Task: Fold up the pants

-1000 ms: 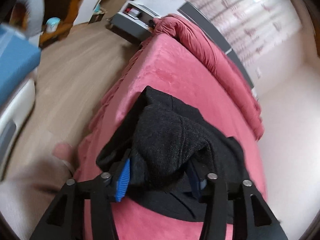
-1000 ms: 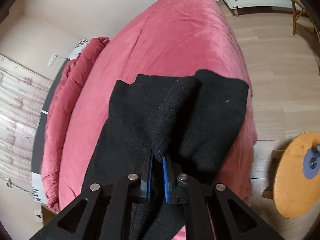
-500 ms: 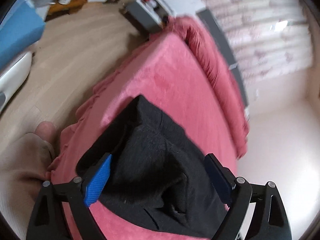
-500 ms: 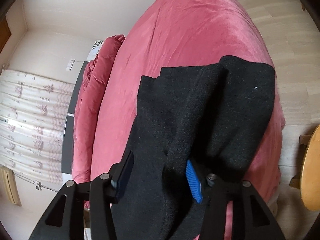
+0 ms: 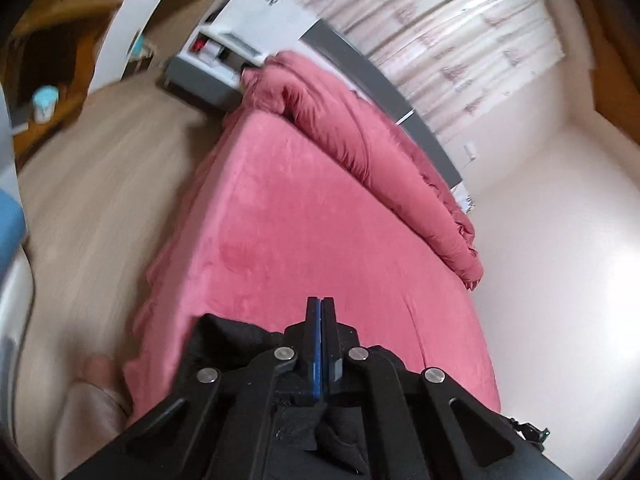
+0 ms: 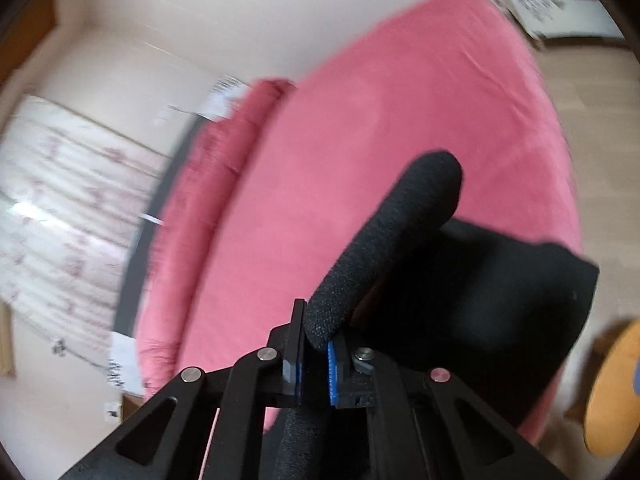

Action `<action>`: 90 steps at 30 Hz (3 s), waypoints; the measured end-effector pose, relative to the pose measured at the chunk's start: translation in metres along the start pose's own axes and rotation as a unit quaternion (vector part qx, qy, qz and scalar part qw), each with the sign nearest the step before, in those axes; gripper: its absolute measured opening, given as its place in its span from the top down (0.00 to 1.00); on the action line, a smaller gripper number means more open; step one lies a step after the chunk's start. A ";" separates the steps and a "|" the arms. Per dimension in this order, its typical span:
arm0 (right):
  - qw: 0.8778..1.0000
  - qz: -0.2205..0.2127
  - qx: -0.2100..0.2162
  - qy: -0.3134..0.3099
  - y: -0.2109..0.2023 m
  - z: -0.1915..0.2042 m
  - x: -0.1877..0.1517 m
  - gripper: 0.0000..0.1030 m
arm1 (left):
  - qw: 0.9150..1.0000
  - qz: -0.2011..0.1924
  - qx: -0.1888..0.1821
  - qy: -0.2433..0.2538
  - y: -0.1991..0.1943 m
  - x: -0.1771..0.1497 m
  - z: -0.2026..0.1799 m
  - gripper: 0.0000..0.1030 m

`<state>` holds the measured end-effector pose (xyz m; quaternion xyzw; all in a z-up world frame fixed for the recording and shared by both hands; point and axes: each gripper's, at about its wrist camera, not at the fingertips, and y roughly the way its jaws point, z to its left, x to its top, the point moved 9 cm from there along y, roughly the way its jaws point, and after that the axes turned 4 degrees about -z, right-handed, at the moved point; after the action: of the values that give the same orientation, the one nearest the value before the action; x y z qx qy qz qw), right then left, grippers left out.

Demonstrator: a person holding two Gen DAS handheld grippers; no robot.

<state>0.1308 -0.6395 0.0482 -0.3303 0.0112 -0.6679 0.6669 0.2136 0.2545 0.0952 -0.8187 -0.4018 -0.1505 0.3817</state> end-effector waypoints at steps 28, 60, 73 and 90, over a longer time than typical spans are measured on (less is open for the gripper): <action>0.987 0.095 -0.129 0.032 0.027 -0.103 -0.052 0.93 | 0.989 0.139 0.053 0.015 0.051 -0.113 0.035 0.77; 0.982 0.070 -0.173 -0.025 -0.021 -0.136 -0.103 0.61 | 0.989 0.074 0.123 -0.022 0.034 -0.131 0.086 0.22; 0.863 0.246 0.074 -0.434 -0.002 0.104 -0.397 0.61 | 0.995 0.035 0.073 -0.053 0.037 -0.127 0.091 0.24; 0.819 0.374 0.113 -0.421 0.008 0.116 -0.550 0.63 | 0.995 0.081 -0.008 0.060 0.000 -0.085 0.027 0.93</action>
<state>0.1319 -0.0972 -0.0995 -0.4720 -0.2234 -0.1601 0.8376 0.1583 0.2281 0.0299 -0.8407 -0.3095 -0.1715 0.4099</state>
